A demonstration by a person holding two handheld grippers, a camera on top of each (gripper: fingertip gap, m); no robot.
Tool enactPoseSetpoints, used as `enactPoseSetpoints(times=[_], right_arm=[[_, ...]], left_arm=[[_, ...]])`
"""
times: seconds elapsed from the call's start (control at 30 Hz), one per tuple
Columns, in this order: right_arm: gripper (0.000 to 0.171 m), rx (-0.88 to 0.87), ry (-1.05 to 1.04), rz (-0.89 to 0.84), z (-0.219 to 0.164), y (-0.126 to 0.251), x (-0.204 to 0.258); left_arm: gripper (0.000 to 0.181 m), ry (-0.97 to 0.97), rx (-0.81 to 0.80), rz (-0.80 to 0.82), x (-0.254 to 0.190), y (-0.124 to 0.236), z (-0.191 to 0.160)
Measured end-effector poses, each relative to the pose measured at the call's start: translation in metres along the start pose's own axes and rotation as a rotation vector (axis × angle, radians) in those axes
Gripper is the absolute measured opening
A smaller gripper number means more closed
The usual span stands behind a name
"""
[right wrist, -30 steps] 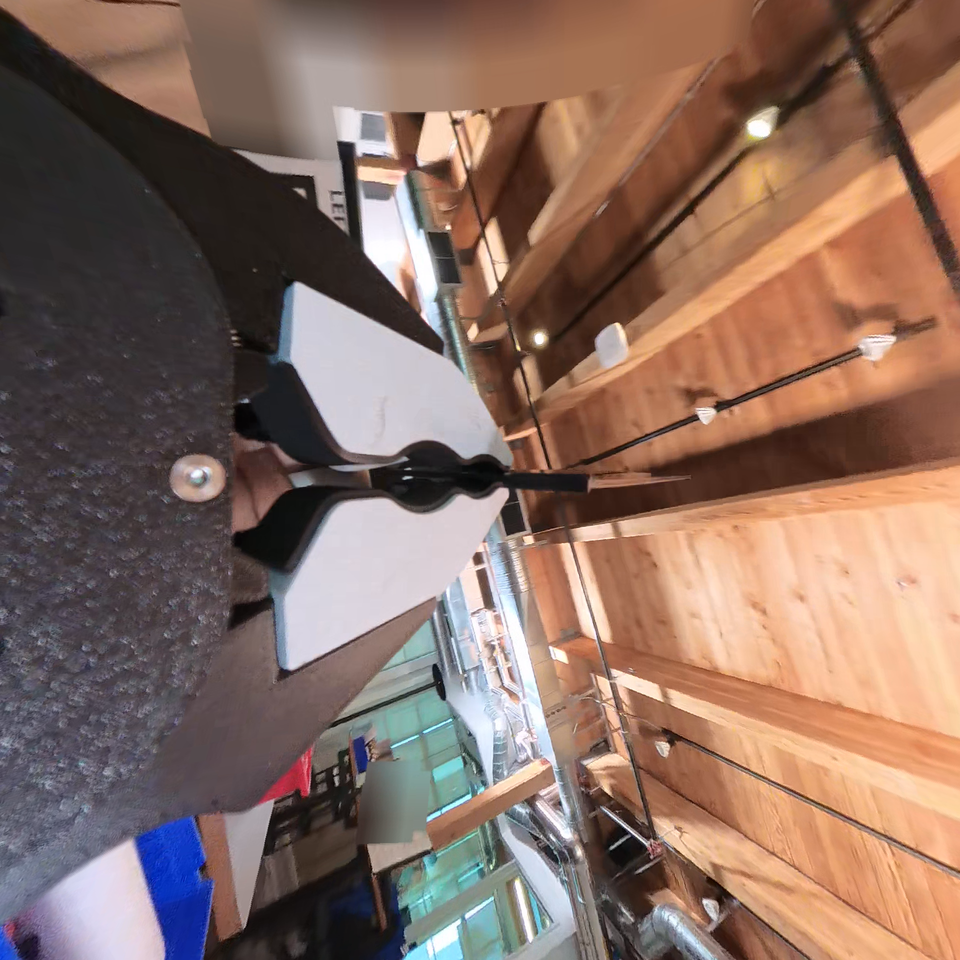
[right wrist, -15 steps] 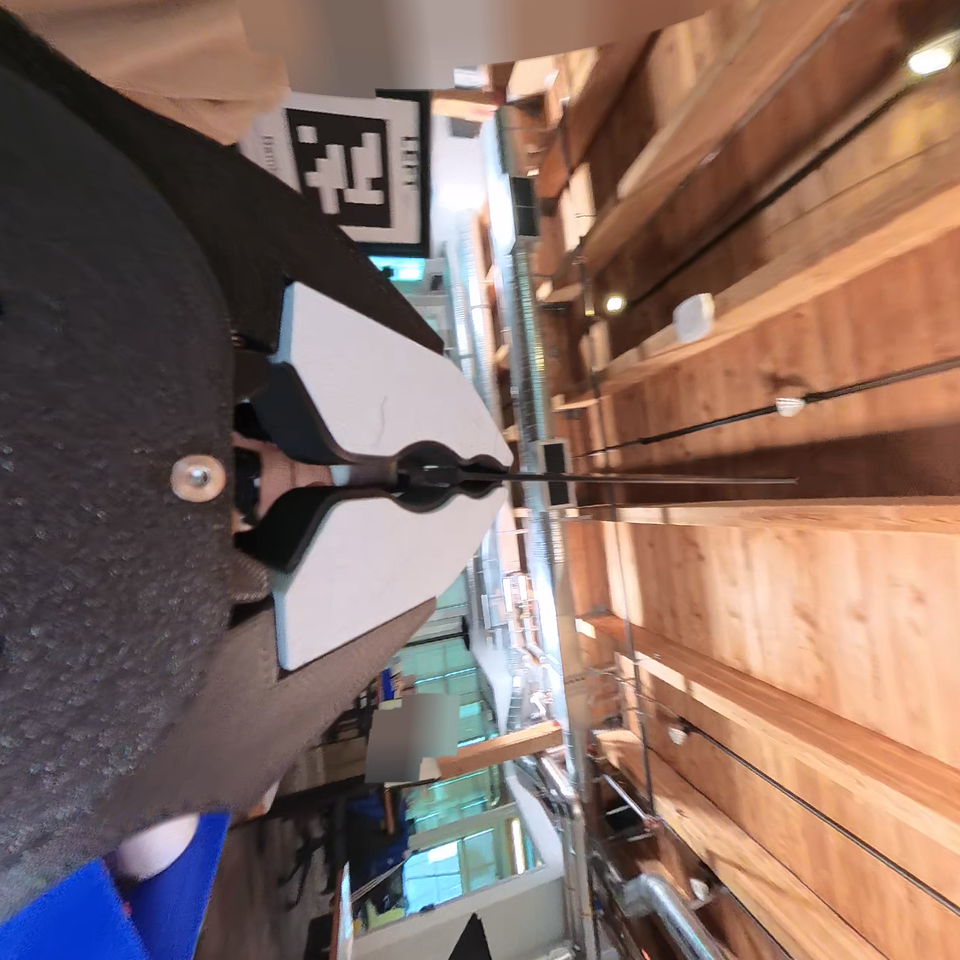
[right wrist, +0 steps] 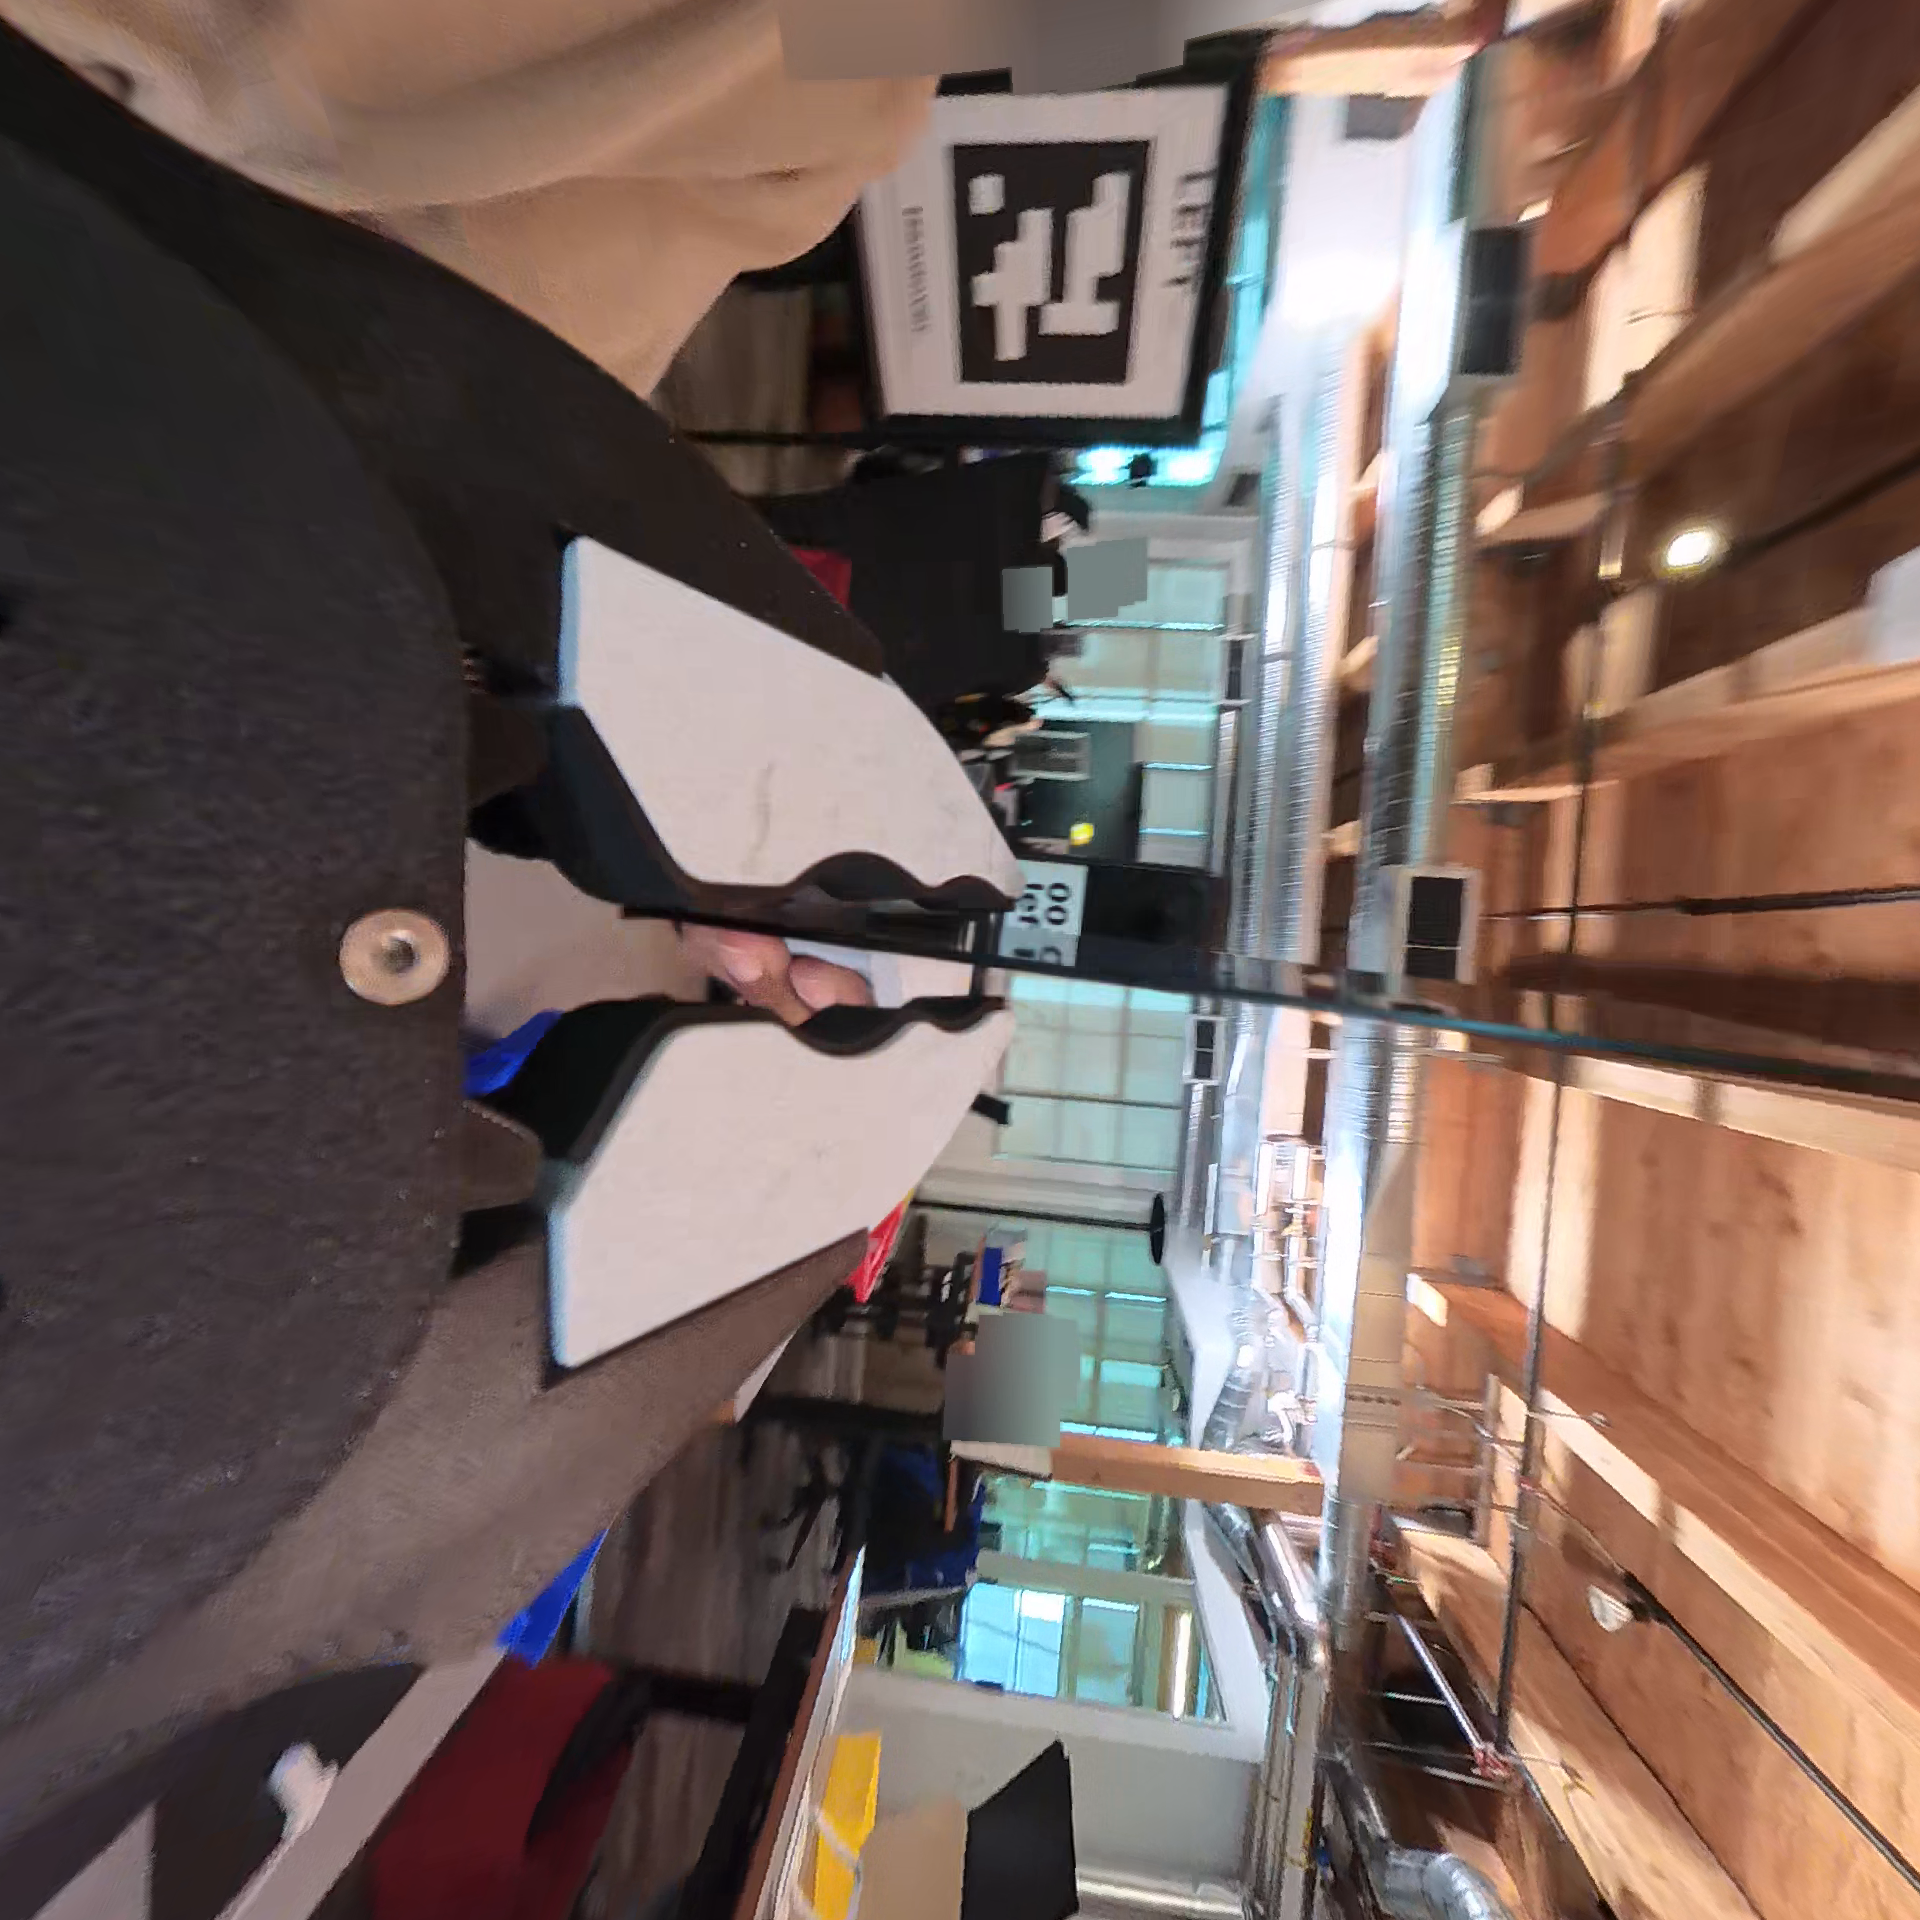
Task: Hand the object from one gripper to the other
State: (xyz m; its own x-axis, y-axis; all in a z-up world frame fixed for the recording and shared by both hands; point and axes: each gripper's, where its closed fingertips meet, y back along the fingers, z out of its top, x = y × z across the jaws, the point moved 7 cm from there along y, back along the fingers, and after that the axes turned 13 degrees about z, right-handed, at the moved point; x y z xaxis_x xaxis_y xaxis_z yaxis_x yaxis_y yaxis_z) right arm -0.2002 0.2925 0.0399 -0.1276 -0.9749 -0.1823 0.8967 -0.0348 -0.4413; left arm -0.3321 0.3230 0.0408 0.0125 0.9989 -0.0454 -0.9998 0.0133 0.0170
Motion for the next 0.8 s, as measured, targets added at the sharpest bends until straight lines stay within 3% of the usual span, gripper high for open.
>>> enactPoseSetpoints(times=[0.07,0.23,0.4,0.57,0.67,0.8], right_arm=[[0.003,0.079,0.054,0.009,0.002,0.001,0.004],[0.001,0.191,0.086,0.027,0.007,0.005,0.008],[0.001,0.291,-0.070,0.054,0.003,0.016,0.002],[0.001,0.411,-0.134,0.062,-0.016,0.014,-0.003],[0.004,0.405,-0.131,0.011,-0.016,0.018,-0.008],[0.025,0.374,-0.016,-0.033,-0.003,0.019,-0.005]], left_arm=[[0.002,-0.013,0.043,-0.028,-0.001,-0.005,-0.006],[0.005,-0.040,0.013,-0.021,0.002,-0.012,-0.010],[0.012,-0.047,-0.072,0.018,0.004,-0.007,-0.004],[0.002,-0.024,-0.092,0.028,0.007,-0.005,0.000],[0.002,-0.009,-0.078,0.067,0.011,-0.007,-0.001],[0.002,-0.019,0.012,0.034,0.014,-0.014,-0.013]])
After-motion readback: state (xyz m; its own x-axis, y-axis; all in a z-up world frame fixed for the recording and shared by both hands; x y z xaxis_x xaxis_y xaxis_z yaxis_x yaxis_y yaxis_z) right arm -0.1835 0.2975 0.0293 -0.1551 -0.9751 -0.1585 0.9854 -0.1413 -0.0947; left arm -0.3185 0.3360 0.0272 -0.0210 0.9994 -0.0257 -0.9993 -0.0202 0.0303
